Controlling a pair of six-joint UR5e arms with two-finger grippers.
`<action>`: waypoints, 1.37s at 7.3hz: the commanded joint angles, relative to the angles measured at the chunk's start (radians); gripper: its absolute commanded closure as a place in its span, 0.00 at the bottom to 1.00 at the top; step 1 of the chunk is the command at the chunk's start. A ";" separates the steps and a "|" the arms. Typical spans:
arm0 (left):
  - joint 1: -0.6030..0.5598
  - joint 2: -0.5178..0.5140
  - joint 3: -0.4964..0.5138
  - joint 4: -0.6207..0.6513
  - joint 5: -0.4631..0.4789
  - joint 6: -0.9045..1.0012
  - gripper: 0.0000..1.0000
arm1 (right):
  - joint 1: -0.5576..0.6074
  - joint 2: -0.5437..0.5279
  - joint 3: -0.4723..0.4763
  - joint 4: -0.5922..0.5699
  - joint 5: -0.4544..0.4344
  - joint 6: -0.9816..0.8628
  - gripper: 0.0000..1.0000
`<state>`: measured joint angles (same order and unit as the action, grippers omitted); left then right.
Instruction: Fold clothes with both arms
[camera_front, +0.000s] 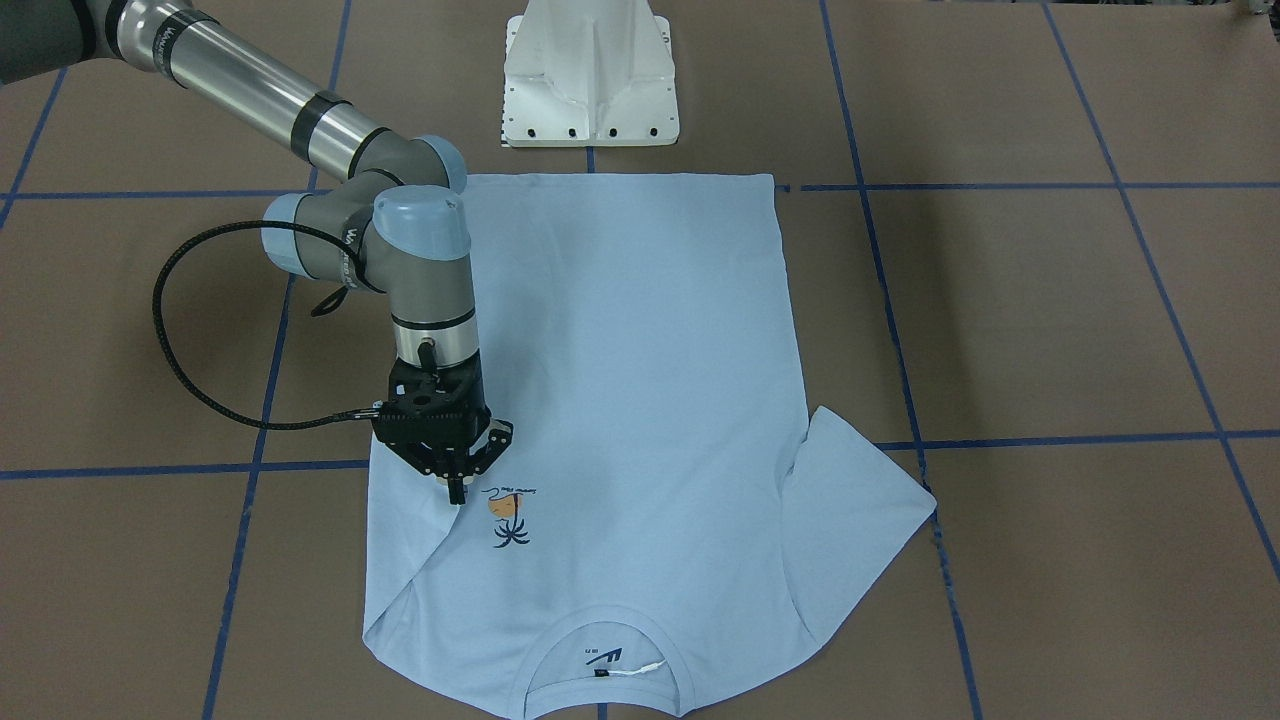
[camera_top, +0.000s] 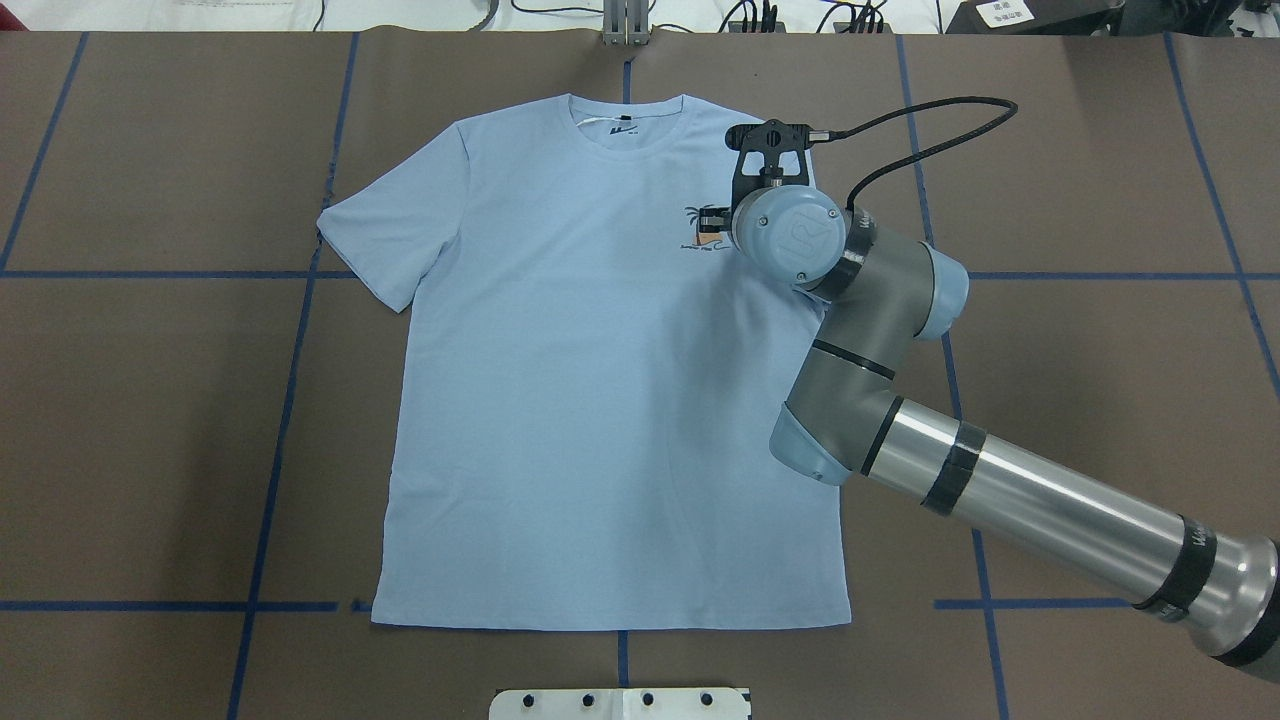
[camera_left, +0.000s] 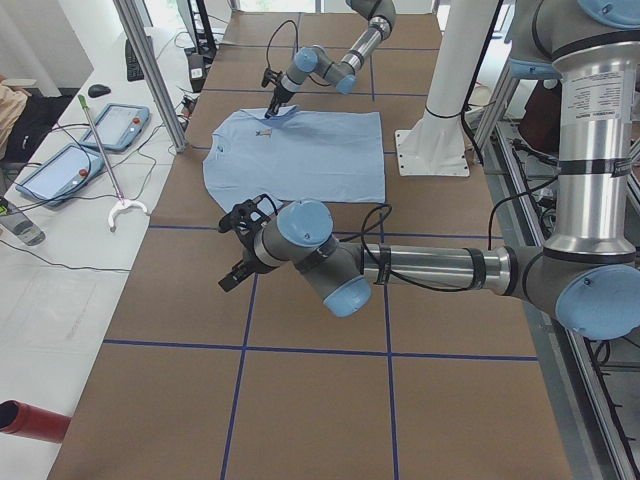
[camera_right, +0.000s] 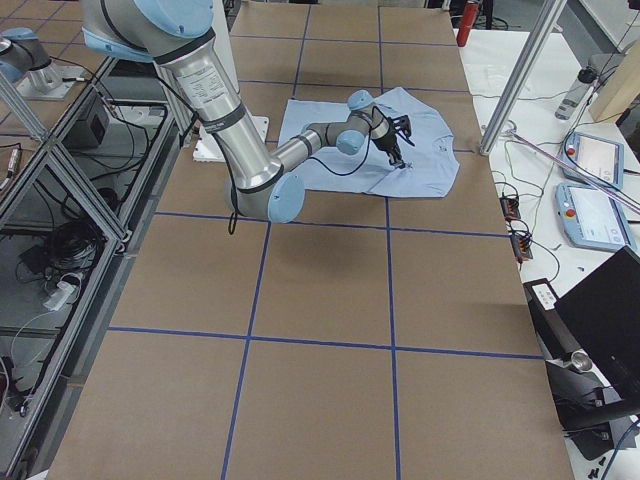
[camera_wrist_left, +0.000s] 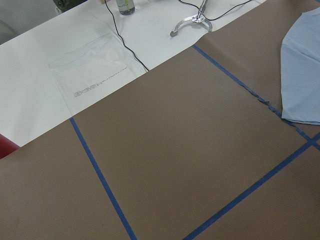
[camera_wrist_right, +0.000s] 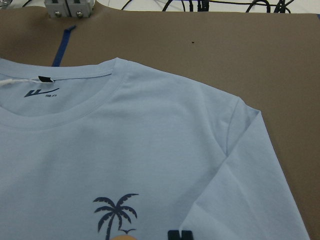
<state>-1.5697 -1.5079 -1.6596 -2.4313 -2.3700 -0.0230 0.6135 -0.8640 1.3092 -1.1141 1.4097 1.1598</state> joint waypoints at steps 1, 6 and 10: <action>0.000 0.000 0.001 0.000 0.000 0.000 0.00 | -0.001 0.037 -0.037 -0.010 -0.003 0.065 1.00; 0.000 0.000 0.001 0.000 0.000 0.000 0.00 | 0.002 0.056 -0.054 -0.018 -0.005 0.096 1.00; 0.000 -0.005 0.004 0.001 0.000 0.000 0.00 | 0.021 0.094 -0.065 -0.038 0.000 0.084 0.00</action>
<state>-1.5693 -1.5090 -1.6564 -2.4310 -2.3700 -0.0230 0.6201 -0.7931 1.2453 -1.1348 1.3906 1.2493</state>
